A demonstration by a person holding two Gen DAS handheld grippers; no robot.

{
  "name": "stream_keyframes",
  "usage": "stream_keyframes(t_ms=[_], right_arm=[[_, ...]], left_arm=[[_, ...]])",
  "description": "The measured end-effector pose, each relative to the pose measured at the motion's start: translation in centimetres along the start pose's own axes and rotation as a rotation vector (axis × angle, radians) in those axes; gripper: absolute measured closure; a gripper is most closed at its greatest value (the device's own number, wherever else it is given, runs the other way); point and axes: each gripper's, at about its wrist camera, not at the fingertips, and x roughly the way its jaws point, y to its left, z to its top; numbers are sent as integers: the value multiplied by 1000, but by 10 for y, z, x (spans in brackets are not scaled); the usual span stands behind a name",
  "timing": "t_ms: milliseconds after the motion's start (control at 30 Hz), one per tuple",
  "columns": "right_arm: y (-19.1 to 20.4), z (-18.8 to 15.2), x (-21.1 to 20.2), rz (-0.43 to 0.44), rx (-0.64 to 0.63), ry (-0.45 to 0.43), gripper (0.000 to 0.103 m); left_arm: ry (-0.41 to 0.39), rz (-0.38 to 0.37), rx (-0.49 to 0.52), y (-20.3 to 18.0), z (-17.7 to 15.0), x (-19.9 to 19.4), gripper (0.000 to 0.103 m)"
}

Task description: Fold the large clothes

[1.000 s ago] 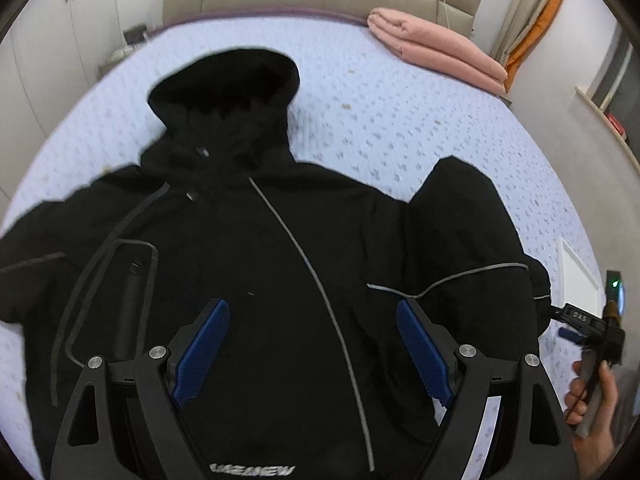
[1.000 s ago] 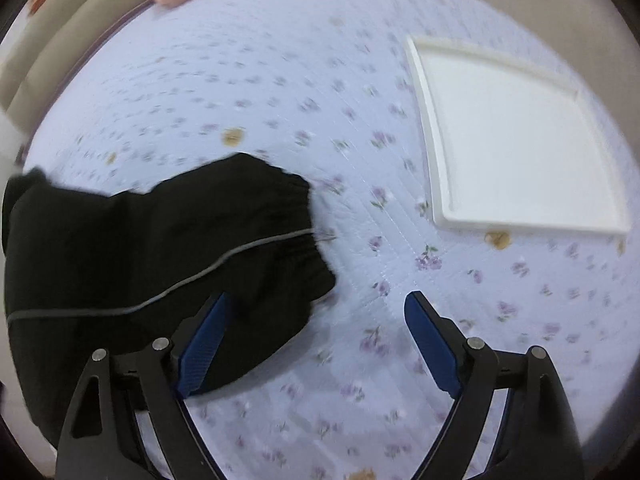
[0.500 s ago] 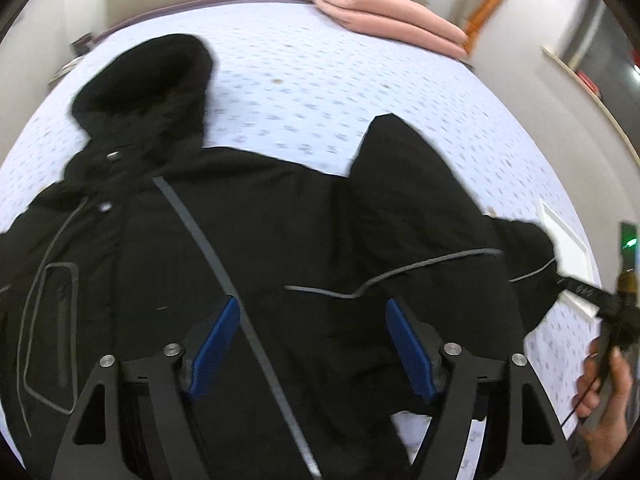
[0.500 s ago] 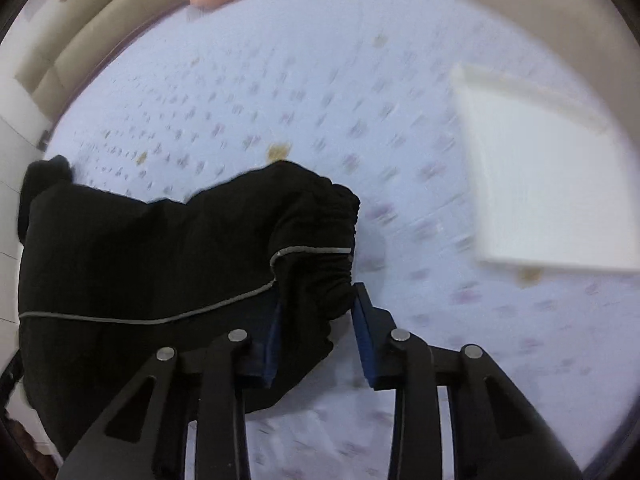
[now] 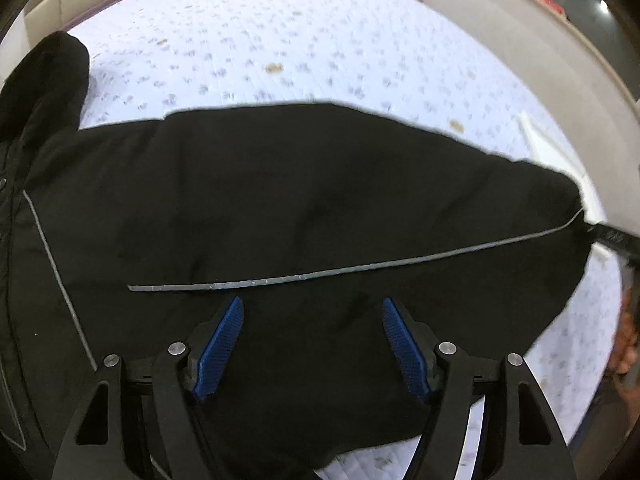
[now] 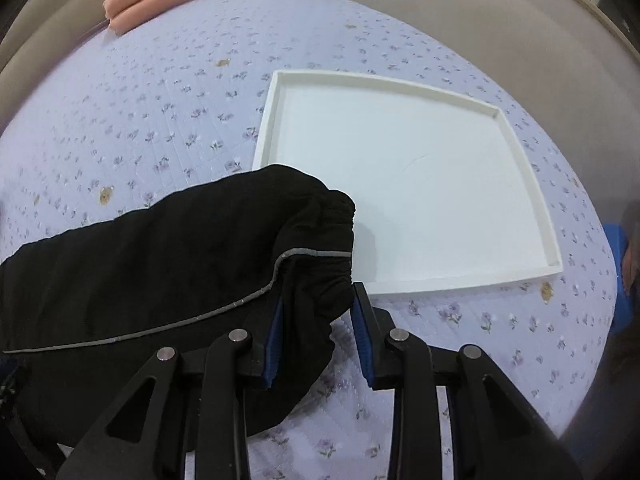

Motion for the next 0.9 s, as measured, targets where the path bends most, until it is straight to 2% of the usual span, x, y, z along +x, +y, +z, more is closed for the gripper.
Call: stream_keyframes(t_ms=[133,233,433,600,667,700,733,833,900], right_arm=[[4,4,-6,5,-32,-1,68],[11,8,-19,36,-40,-26,69],[36,5,-68,198,-58,-85,71],[89,-1,-96,286,-120,-107,73],[121,-9,-108,326,-163,-109,78],[131,-12,-112,346,-177,-107,89],[150,-17,-118,371,-203,-99,89],[205,-37,-135,341,-314,-128,89],[235,-51,-140,359,-358,-117,89]], left_arm=[[1,40,35,-2,0,6,30],[-1,16,5,1,0,-7,30],[-55,40,-69,26,-11,-51,30],[-93,68,-129,62,-27,-84,30],[-105,77,-153,82,-35,-96,30],[-112,79,-168,92,-38,-101,30],[-117,80,-180,102,-42,-106,30],[-129,100,-216,134,-55,-125,30],[-129,110,-231,154,-64,-137,30]])
